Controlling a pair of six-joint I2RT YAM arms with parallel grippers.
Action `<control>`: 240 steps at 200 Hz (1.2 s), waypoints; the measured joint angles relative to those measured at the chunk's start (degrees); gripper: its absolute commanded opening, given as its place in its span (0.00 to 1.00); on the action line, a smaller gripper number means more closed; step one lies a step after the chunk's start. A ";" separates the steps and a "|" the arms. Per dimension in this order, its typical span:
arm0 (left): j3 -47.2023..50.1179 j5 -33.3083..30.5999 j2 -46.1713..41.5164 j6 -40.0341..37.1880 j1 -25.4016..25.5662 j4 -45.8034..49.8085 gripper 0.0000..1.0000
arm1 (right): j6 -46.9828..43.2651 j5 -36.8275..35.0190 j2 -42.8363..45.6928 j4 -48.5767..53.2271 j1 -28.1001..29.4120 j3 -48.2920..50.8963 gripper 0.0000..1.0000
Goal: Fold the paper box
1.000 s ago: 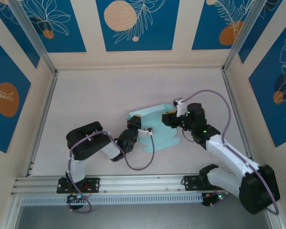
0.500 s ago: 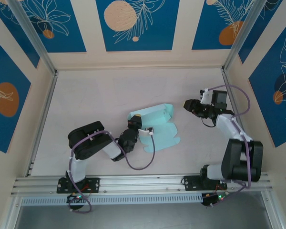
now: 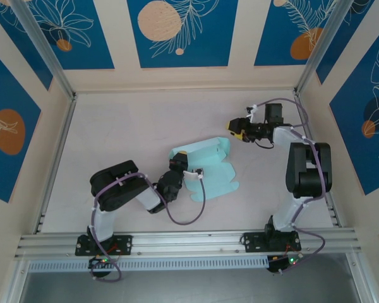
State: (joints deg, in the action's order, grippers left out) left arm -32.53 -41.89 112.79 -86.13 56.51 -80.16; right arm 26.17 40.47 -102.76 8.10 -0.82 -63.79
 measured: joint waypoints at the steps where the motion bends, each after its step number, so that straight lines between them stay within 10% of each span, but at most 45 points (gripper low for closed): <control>1: 0.00 0.00 0.00 0.00 0.00 0.00 0.10 | 0.00 0.04 -0.09 0.00 0.07 0.00 0.58; 70: -0.11 -0.20 0.44 -0.02 0.00 -0.22 0.10 | 1.16 0.79 -1.53 -2.69 3.45 3.08 0.52; 240: -1.14 -1.27 1.70 -1.03 -0.02 -0.72 0.10 | 2.97 3.50 8.68 -21.00 4.33 21.33 0.74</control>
State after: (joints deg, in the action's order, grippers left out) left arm -33.67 -43.16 114.50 -87.15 56.49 -80.88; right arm 29.15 43.97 -94.08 -12.91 3.51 -42.46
